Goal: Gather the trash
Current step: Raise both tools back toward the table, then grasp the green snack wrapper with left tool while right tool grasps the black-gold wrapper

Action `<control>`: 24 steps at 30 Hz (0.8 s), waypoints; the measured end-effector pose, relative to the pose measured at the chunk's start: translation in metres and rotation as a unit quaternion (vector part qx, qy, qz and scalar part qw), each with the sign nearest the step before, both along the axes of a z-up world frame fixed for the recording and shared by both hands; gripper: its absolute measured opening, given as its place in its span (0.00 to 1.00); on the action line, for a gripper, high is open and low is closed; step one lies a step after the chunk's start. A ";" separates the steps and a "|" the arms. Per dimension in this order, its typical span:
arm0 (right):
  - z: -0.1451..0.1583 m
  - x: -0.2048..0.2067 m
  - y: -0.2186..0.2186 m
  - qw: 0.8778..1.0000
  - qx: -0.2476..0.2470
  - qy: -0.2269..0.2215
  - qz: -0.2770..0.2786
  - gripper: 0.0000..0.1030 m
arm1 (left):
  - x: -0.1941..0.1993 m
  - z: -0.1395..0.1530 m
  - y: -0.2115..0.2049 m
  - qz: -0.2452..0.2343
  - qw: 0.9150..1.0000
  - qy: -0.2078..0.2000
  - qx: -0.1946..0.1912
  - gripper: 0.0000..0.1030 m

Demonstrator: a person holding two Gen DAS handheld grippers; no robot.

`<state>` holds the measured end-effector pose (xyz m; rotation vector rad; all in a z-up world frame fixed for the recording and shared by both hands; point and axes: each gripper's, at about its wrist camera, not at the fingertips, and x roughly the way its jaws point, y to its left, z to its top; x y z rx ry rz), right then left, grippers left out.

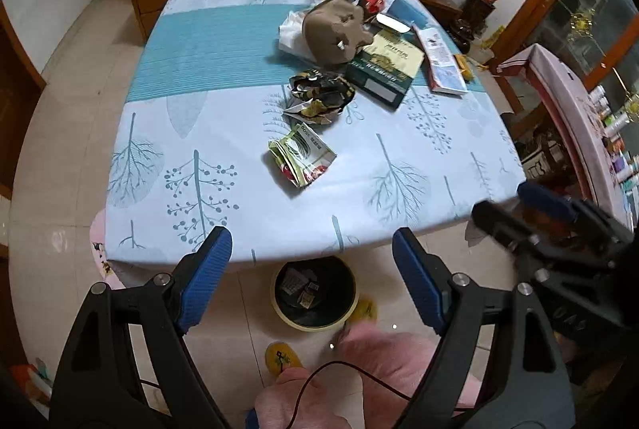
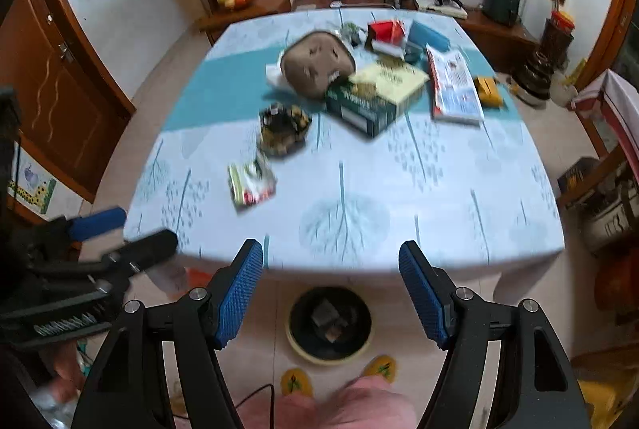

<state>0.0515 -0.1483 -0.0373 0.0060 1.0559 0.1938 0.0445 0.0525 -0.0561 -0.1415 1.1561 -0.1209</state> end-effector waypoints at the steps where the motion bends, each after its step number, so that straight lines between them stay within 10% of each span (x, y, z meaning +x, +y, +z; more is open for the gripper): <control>1: 0.000 0.010 0.000 1.000 0.001 -0.001 0.006 0.70 | 0.007 -0.005 -0.001 0.008 1.000 0.008 -0.001 0.78; 24: -0.075 0.206 0.005 0.965 0.036 0.069 0.249 0.70 | 0.126 -0.127 -0.015 0.250 0.959 0.132 0.008 0.78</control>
